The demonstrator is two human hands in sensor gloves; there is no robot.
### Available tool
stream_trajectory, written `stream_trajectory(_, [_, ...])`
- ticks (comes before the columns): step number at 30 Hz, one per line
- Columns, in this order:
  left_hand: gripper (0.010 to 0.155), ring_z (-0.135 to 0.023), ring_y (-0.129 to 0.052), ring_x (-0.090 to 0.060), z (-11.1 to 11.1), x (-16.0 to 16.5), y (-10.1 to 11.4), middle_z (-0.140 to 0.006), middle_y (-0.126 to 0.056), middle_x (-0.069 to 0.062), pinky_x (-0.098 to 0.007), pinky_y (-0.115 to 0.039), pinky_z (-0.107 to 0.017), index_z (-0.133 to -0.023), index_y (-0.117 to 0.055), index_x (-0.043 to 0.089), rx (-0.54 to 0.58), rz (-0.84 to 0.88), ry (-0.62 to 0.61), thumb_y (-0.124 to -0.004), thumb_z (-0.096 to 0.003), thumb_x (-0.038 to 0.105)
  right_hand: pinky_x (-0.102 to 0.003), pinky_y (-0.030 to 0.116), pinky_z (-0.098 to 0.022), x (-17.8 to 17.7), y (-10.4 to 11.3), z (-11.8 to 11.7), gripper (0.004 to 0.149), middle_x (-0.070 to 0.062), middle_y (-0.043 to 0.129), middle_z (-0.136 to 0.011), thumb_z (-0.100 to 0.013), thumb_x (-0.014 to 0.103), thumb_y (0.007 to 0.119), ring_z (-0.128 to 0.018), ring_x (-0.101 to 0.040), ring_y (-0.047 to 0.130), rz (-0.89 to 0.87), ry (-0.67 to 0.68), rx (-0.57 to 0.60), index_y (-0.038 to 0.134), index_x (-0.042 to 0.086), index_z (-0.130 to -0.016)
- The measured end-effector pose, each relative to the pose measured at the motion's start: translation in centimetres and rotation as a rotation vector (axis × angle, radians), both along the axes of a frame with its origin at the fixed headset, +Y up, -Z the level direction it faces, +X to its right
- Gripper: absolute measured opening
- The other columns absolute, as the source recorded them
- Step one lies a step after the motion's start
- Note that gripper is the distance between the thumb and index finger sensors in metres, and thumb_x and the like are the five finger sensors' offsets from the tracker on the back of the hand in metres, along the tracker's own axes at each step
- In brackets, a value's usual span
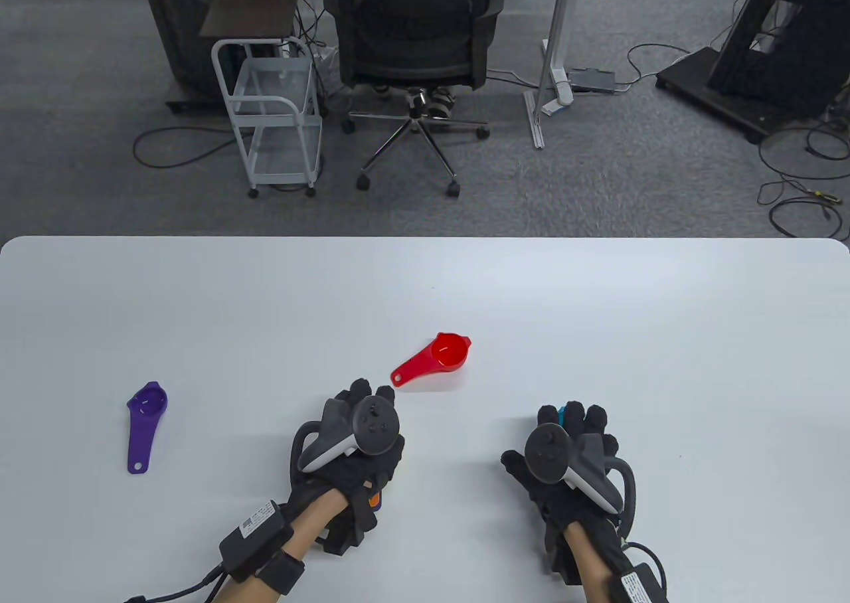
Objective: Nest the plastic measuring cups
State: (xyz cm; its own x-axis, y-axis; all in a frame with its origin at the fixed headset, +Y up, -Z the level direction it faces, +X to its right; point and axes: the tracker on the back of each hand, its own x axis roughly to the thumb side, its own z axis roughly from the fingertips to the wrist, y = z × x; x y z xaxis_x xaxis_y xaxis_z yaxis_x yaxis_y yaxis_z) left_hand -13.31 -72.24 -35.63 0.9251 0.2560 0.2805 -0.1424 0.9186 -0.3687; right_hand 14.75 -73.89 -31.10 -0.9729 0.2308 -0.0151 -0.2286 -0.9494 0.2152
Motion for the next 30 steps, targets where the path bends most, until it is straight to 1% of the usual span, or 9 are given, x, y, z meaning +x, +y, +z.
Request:
stream_trajectory(12, [0.08, -0.099, -0.017, -0.066, -0.1, -0.1, -0.7, -0.115, -0.008, -0.039, -0.077, -0.028, -0.067, -0.117, -0.02, 0.006, -0.009, -0.013, 0.007, -0.06, -0.0606, 0.047, -0.083, 0.017, -0.06, -0.1, -0.1, 0.0, 0.092, -0.049, 0.007, -0.11, -0.055, 0.059, 0.051, -0.088, -0.071, 0.001, 0.008, 0.001, -0.015, 0.021, -0.005, -0.115])
stream_trajectory(14, [0.082, -0.098, -0.014, -0.068, 0.0, -0.2, 0.1, -0.114, -0.006, -0.04, -0.078, -0.025, -0.066, -0.117, -0.019, 0.006, -0.011, -0.009, -0.007, -0.06, -0.0599, 0.049, -0.083, 0.017, -0.06, -0.1, -0.1, 0.0, 0.092, -0.049, 0.007, -0.11, -0.055, 0.059, 0.051, -0.088, -0.071, 0.001, 0.006, 0.0, -0.016, 0.021, -0.005, -0.115])
stream_trajectory(16, [0.085, -0.098, -0.012, -0.068, 0.2, -0.7, 2.2, -0.114, -0.004, -0.04, -0.079, -0.022, -0.065, -0.117, -0.018, 0.006, 0.068, -0.033, -0.014, -0.059, -0.059, 0.053, -0.083, 0.017, -0.06, 0.0, 0.0, 0.0, 0.093, -0.049, 0.007, -0.11, -0.055, 0.059, 0.051, -0.088, -0.071, 0.002, -0.003, -0.001, -0.01, 0.02, -0.005, -0.115])
stream_trajectory(19, [0.087, -0.1, -0.016, -0.068, 1.2, -2.5, 6.0, -0.117, -0.008, -0.037, -0.08, -0.021, -0.064, -0.117, -0.02, 0.007, 0.24, 0.001, -0.017, -0.059, -0.0578, 0.057, -0.083, 0.018, -0.06, 0.3, 0.3, 0.1, 0.093, -0.049, 0.007, -0.11, -0.055, 0.059, 0.051, -0.088, -0.071, 0.002, -0.026, -0.007, 0.007, 0.02, -0.005, -0.115])
stream_trajectory(22, [0.089, -0.103, -0.014, -0.069, 2.3, -5.1, 7.2, -0.12, -0.008, -0.033, -0.081, -0.019, -0.063, -0.118, -0.019, 0.009, 0.28, -0.033, -0.031, -0.058, -0.0566, 0.061, -0.083, 0.018, -0.06, 0.7, 0.6, 0.1, 0.093, -0.049, 0.008, -0.11, -0.055, 0.059, 0.051, -0.089, -0.071, 0.003, -0.041, -0.023, 0.023, 0.02, -0.005, -0.115])
stream_trajectory(24, [0.09, -0.103, -0.011, -0.069, 3.0, -7.4, 6.9, -0.12, -0.009, -0.031, -0.082, -0.017, -0.062, -0.118, -0.017, 0.011, 0.286, -0.094, -0.034, -0.054, -0.0552, 0.063, -0.083, 0.019, -0.061, 1.0, 0.6, 0.1, 0.093, -0.049, 0.008, -0.111, -0.055, 0.059, 0.051, -0.089, -0.071, 0.004, -0.048, -0.039, 0.033, 0.02, -0.005, -0.115])
stream_trajectory(26, [0.092, -0.103, -0.009, -0.069, 3.5, -10.1, 6.0, -0.12, -0.002, -0.031, -0.083, -0.015, -0.06, -0.118, -0.011, 0.011, 0.242, -0.129, -0.037, -0.048, -0.055, 0.067, -0.083, 0.02, -0.061, 1.3, 0.5, -0.1, 0.093, -0.048, 0.008, -0.111, -0.055, 0.059, 0.051, -0.09, -0.07, 0.004, -0.047, -0.054, 0.027, 0.02, -0.005, -0.115])
stream_trajectory(28, [0.091, -0.103, -0.007, -0.069, 4.1, -12.6, 4.7, -0.121, -0.001, -0.028, -0.084, -0.012, -0.059, -0.119, -0.012, 0.012, 0.227, -0.104, 0.013, -0.048, -0.0549, 0.067, -0.083, 0.019, -0.062, 1.6, 0.2, -0.3, 0.092, -0.047, 0.008, -0.112, -0.055, 0.059, 0.051, -0.091, -0.069, 0.003, -0.042, -0.074, 0.016, 0.019, -0.004, -0.115])
stream_trajectory(30, [0.091, -0.103, -0.007, -0.069, 4.4, -14.4, 3.6, -0.122, -0.003, -0.027, -0.084, -0.011, -0.058, -0.119, -0.012, 0.013, 0.217, -0.156, 0.046, -0.048, -0.0551, 0.067, -0.083, 0.019, -0.063, 1.9, -0.2, -0.6, 0.092, -0.045, 0.007, -0.113, -0.055, 0.059, 0.051, -0.093, -0.068, 0.003, -0.039, -0.1, 0.007, 0.017, -0.001, -0.115])
